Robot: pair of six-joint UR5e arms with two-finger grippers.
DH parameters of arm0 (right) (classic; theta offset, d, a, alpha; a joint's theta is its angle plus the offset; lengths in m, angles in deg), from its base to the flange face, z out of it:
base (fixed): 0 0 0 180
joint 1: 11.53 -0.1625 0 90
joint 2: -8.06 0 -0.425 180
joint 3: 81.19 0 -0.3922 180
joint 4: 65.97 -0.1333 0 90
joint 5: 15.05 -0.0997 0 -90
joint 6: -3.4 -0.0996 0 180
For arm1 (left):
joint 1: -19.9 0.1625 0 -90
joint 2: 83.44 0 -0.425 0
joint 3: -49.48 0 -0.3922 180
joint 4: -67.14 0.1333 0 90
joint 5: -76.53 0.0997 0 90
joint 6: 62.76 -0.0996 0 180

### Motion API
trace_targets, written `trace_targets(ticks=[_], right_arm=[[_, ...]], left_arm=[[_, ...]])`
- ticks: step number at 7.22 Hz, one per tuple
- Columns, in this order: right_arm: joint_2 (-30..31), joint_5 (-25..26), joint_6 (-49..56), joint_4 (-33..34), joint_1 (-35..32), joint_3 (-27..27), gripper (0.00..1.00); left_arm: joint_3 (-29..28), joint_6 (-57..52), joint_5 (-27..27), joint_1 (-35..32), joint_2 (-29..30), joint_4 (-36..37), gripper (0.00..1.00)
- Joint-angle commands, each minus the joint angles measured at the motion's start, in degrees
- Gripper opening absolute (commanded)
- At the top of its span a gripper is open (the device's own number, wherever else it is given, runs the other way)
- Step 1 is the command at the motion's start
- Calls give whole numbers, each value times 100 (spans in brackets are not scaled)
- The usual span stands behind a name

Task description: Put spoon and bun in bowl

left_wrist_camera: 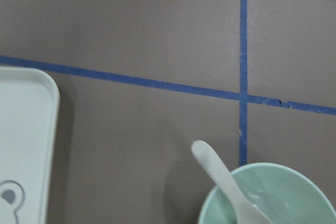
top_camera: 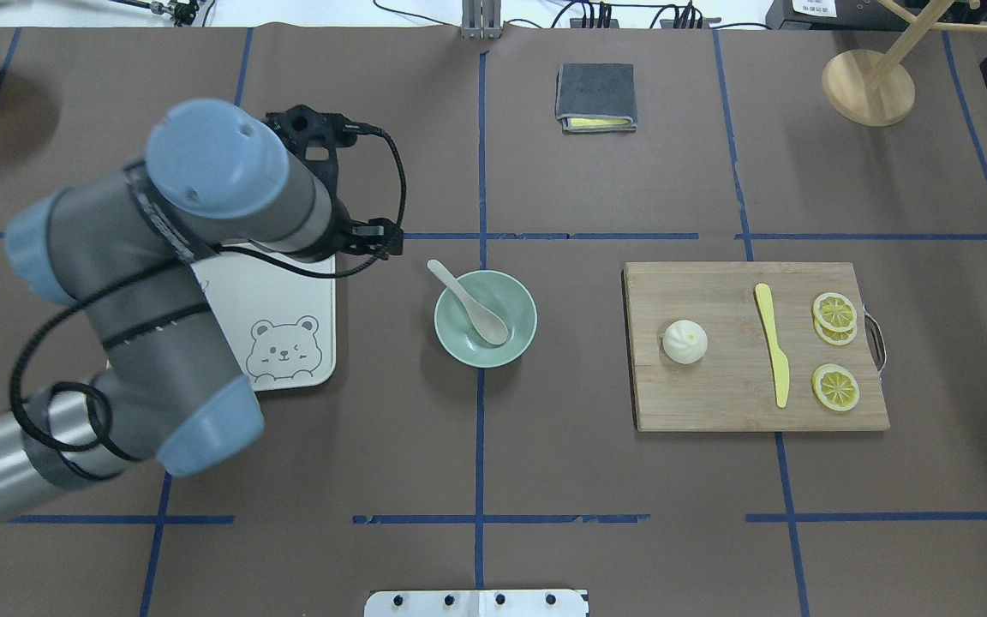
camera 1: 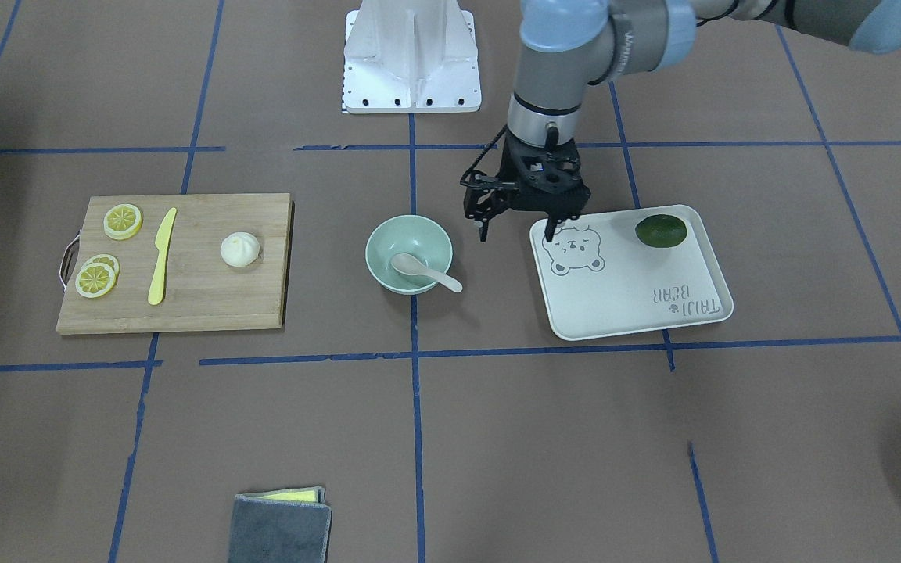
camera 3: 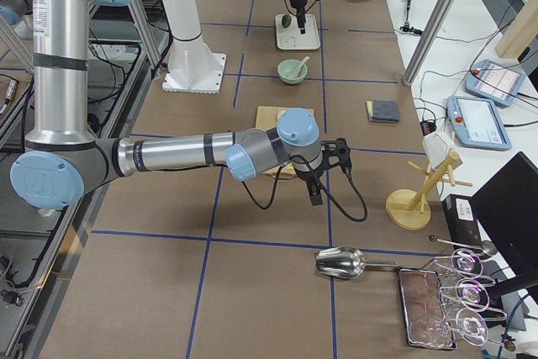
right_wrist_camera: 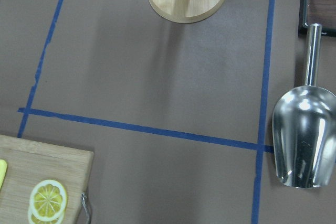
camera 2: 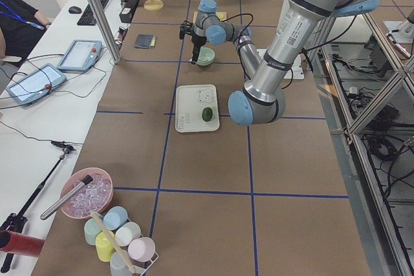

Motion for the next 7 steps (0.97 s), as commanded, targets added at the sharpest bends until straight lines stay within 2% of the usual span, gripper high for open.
trace_targets(ticks=[1, 2, 4, 5, 6, 7], right_arm=[[20, -2, -1753, -1315, 595, 127, 100], [-41, 85, -2059, -1445, 1077, 206, 100], [-120, 262, -2097, -1115, 1616, 626, 100], [-338, 288, -2115, -51, 1958, 1194, 100], [-488, 462, -2115, 795, 2335, 1626, 100], [-646, 1021, -2124, 1178, 2731, 1709, 100]], left_arm=[[18, -2569, -1322, -1573, -853, 350, 100], [-166, -3831, -1430, -2302, -1241, 377, 100], [-623, -5131, -2219, -3578, -1998, 316, 100], [-633, -5893, -2249, -4097, -2462, 299, 100], [-633, -6048, -2527, -4572, -2893, 264, 100], [-633, -6050, -3200, -4907, -3567, -198, 100]])
